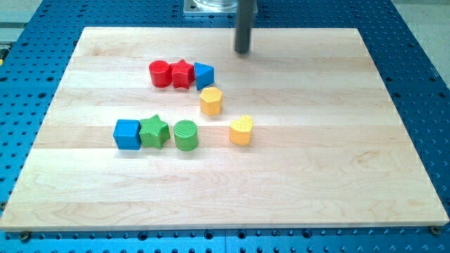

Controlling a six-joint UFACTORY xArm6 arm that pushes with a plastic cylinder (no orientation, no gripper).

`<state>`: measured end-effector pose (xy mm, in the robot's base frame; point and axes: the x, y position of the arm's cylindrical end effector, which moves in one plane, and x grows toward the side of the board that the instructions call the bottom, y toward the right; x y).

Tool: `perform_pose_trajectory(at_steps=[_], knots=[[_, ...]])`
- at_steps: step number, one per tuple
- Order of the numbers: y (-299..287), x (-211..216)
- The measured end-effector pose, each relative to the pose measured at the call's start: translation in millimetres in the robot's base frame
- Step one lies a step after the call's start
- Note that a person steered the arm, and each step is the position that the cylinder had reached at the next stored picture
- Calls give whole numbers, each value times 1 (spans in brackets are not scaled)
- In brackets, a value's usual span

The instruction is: Place the blue triangle and yellow hexagon between yellow heart and red star

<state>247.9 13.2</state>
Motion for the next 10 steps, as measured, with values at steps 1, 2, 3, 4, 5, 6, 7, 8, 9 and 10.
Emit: perform_pose_trajectory(at_steps=[1, 2, 3, 4, 5, 6, 7, 8, 9, 10], knots=[[-61, -2], [-94, 1], [-94, 36], [-71, 33], [-38, 19], [-39, 43], [-42, 72], [-42, 82], [-42, 89], [-43, 102]])
